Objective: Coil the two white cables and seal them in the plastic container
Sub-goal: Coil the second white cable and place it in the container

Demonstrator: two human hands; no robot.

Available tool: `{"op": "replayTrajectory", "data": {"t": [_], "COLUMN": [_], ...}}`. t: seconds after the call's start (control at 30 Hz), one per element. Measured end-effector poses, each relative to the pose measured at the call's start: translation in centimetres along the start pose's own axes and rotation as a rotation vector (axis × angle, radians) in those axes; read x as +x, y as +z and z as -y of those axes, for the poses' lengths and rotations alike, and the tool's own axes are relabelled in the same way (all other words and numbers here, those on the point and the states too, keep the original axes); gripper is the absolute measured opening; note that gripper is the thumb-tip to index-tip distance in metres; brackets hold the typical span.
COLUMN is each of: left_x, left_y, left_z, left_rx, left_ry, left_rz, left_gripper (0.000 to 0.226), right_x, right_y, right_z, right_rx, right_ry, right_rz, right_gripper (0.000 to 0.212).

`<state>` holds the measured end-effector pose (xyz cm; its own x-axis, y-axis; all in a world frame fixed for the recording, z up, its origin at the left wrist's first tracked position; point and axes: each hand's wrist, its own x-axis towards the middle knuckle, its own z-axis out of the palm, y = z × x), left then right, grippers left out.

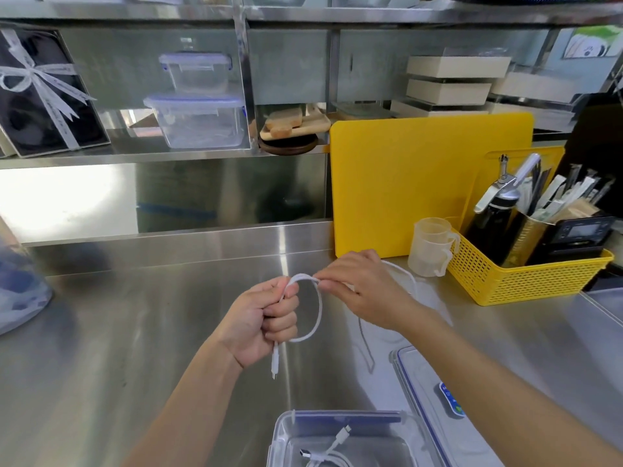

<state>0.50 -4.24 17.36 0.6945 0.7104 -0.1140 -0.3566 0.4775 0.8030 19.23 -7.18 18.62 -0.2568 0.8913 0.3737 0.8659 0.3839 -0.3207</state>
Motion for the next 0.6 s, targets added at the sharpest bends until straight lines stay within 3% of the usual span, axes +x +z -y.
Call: {"op": "replayTrajectory", "data": {"t": [0.13, 0.23, 0.3, 0.4, 0.5, 0.6], "left_x": [0.0, -0.1, 0.1, 0.1, -0.3, -0.9], "left_y": [0.7, 1.1, 1.1, 1.1, 2.0, 2.1], "left_z": [-0.4, -0.4, -0.8, -1.5, -1.9, -2.7], "left_rx": [-0.048, -0.08, -0.078, 0.036, 0.132, 0.036], "left_ry": [0.066, 0.055, -0.032, -0.163, -0.114, -0.009], "left_rz": [0.031, 0.14, 0.176, 0.091, 0.027, 0.024], "left_gripper": [0.03, 0.018, 0.023, 0.046, 0.036, 0.035], "right_x": [0.0, 0.3, 0.3, 0.1, 0.2, 0.2], "right_y": [0.6, 0.2, 0.0, -0.1, -0.7, -0.8], "right_z": [0.6, 1.2, 1.2, 1.2, 1.2, 0.0], "right_rx": [0.295, 0.47, 0.436, 0.346, 0.48, 0.544], "right_ry": [0.039, 0.123, 0.132, 0.069, 0.098, 0.154], "right_rz": [-0.025, -0.031, 0.018, 0.09, 0.06, -0.001], "right_gripper": [0.024, 0.019, 0.02, 0.021, 0.017, 0.01]}}
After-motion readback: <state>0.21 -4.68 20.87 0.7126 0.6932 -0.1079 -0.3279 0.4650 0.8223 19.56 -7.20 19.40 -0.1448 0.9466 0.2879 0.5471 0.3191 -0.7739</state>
